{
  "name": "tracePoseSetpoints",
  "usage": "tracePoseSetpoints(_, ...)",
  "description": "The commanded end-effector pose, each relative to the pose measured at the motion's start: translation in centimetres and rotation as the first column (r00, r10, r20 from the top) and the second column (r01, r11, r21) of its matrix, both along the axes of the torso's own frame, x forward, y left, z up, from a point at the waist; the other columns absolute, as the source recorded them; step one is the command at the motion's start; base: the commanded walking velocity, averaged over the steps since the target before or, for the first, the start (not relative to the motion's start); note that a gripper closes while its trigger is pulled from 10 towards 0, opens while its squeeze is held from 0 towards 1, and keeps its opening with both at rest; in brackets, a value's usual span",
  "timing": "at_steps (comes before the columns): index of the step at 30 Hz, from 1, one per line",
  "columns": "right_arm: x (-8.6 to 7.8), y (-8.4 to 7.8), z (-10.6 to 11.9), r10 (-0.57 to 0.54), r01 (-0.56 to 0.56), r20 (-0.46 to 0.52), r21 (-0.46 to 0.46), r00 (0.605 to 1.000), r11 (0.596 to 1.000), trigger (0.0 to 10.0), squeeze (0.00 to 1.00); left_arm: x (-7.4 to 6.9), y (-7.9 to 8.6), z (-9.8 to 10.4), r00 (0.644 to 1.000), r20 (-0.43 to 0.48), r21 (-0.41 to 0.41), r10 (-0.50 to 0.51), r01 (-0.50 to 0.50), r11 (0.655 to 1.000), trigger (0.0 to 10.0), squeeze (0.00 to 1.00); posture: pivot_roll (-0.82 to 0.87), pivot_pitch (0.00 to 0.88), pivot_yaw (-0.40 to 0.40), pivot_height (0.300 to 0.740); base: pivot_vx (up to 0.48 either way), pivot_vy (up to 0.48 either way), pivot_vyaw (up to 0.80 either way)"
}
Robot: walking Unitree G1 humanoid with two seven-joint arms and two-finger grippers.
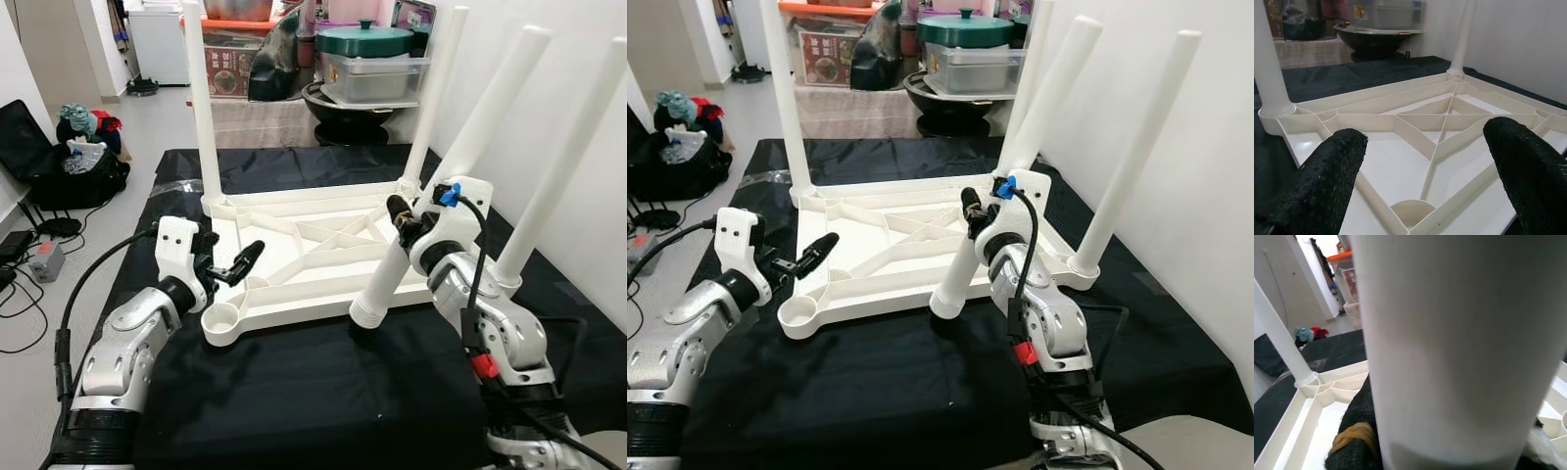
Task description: Building children table
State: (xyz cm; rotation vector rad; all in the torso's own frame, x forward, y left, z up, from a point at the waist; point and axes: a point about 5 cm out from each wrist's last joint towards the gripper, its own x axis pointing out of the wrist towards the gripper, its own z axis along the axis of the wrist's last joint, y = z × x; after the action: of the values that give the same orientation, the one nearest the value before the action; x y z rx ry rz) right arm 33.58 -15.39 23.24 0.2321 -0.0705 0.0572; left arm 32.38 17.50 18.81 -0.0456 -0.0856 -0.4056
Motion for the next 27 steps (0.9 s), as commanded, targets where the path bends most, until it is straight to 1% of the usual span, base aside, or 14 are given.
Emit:
tracePoseSetpoints(1, -0.6, 0.4, 2.6, 0.021, -0.019, 0.154, -0.018, 0.988, 1.000, 10.0, 0.00, -0.1, -0.1, -0.6, 1.000, -0.013, 0.012, 0.003, -0.003, 1.000, 10.0, 0.00, 0.06, 0.000, -0.052, 0.740, 0.000, 0.341, 0.00)
tracePoseSetpoints(2, -1.0, 0.6, 4.3, 0.057, -0.053, 0.231, -0.023, 0.971, 0.998, 10.0, 0.00, -0.1, -0.3, -0.6, 1.000, -0.012, 0.012, 0.001, -0.001, 1.000, 10.0, 0.00, 0.06, 0.000, -0.050, 0.740, 0.000, 0.334, 0.00)
tracePoseSetpoints(3, -1.0, 0.6, 4.3, 0.057, -0.053, 0.231, -0.023, 0.971, 0.998, 10.0, 0.00, -0.1, -0.3, -0.6, 1.000, -0.012, 0.012, 0.001, -0.001, 1.000, 10.0, 0.00, 0.06, 0.000, -0.050, 0.740, 0.000, 0.334, 0.00)
tracePoseSetpoints(4, -1.3, 0.8, 5.3, 0.081, -0.076, 0.280, -0.028, 0.957, 0.997, 10.0, 0.00, -0.1, -0.4, -0.6, 1.000, -0.011, 0.012, 0.000, 0.001, 1.000, 10.0, 0.00, 0.06, 0.000, -0.050, 0.740, 0.000, 0.334, 0.00)
tracePoseSetpoints(5, -1.8, 1.4, 6.5, 0.124, -0.108, 0.340, -0.066, 0.932, 0.992, 10.0, 0.00, -0.1, -0.6, -0.7, 1.000, -0.008, 0.020, -0.006, 0.006, 1.000, 10.0, 0.00, 0.05, 0.000, -0.052, 0.740, 0.000, 0.465, 0.00)
tracePoseSetpoints(8, -1.9, 1.9, 6.4, 0.147, -0.125, 0.352, -0.085, 0.924, 0.989, 10.0, 0.00, -0.2, -0.8, -0.8, 1.000, -0.004, 0.023, -0.010, 0.010, 1.000, 10.0, 0.00, 0.06, 0.000, -0.057, 0.740, 0.000, 0.467, 0.00)
tracePoseSetpoints(12, -2.1, 2.2, 5.9, 0.156, -0.140, 0.349, -0.069, 0.924, 0.988, 10.0, 0.00, -0.3, -0.9, -0.7, 1.000, 0.005, 0.025, -0.011, 0.011, 1.000, 10.0, 0.00, 0.06, 0.000, -0.060, 0.740, 0.000, 0.474, 0.00)
tracePoseSetpoints(19, -2.1, 2.3, 6.1, 0.166, -0.152, 0.359, -0.067, 0.919, 0.986, 10.0, 0.00, -0.3, -0.8, -0.7, 1.000, 0.007, 0.031, -0.010, 0.010, 0.999, 10.0, 0.00, 0.06, 0.000, -0.059, 0.740, 0.000, 0.460, 0.00)
tracePoseSetpoints(22, -2.0, 2.4, 5.8, 0.176, -0.162, 0.354, -0.070, 0.919, 0.984, 10.0, 0.00, -0.2, -1.0, -0.7, 1.000, 0.010, 0.030, -0.011, 0.010, 0.999, 10.0, 0.00, 0.06, 0.000, -0.058, 0.740, 0.000, 0.422, 0.00)
tracePoseSetpoints(24, -2.0, 2.4, 5.6, 0.180, -0.166, 0.349, -0.069, 0.920, 0.984, 10.0, 0.00, -0.2, -1.0, -0.7, 1.000, 0.012, 0.028, -0.009, 0.009, 1.000, 10.0, 0.00, 0.06, 0.000, -0.060, 0.740, 0.000, 0.300, 0.00)
tracePoseSetpoints(27, -2.1, 2.5, 4.9, 0.188, -0.176, 0.334, -0.065, 0.924, 0.982, 10.0, 0.00, -0.2, -1.3, -0.6, 0.999, 0.038, 0.052, -0.005, 0.003, 0.999, 10.0, 0.00, 0.06, 0.000, -0.063, 0.740, 0.000, 0.000, 0.00)
